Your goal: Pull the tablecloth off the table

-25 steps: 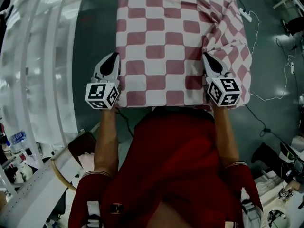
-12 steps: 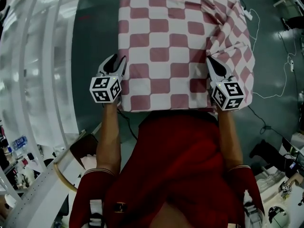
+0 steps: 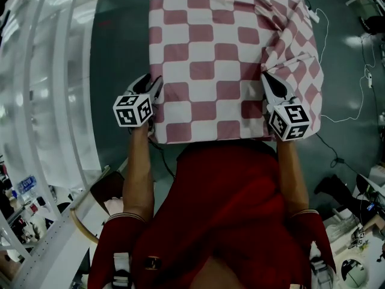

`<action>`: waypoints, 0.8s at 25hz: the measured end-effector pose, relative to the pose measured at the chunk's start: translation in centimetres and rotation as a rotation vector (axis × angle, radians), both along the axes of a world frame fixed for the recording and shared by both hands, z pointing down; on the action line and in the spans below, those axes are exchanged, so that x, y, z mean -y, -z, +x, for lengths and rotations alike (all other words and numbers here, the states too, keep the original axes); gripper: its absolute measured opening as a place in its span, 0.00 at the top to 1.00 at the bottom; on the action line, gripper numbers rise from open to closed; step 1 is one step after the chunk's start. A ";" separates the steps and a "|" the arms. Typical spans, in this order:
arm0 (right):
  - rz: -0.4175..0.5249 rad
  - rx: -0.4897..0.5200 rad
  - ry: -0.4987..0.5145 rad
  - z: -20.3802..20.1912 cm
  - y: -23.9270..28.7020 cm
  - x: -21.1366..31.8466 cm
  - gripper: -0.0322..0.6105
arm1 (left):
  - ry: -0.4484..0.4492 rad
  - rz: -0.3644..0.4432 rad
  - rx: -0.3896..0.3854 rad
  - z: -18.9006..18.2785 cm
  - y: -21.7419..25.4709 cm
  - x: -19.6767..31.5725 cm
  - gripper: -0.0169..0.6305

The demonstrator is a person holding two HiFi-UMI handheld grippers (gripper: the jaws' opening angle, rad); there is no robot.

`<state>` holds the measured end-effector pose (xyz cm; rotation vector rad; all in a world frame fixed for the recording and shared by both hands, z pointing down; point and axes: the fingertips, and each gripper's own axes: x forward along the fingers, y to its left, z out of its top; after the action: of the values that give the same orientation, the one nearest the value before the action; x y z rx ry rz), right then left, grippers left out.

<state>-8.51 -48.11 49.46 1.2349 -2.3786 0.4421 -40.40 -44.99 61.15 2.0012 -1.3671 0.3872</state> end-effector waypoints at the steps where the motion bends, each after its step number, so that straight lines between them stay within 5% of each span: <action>1: 0.001 0.001 0.001 0.1 0.1 0.1 0.93 | -0.001 -0.001 -0.005 0.2 0.0 0.1 0.68; 6: 0.006 0.007 0.001 0.4 0.2 0.1 0.93 | 0.013 0.008 0.013 0.6 0.3 0.1 0.74; 15: 0.013 0.029 0.009 0.7 0.4 0.0 0.93 | 0.065 -0.011 0.184 -0.6 1.0 0.3 0.95; 20: 0.016 0.045 0.014 0.7 0.6 -0.2 0.93 | 0.049 0.031 0.162 0.2 3.1 0.3 0.96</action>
<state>-7.80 -47.91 48.82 1.2265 -2.4319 0.4512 -40.17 -45.31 58.05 1.9931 -1.5270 0.5186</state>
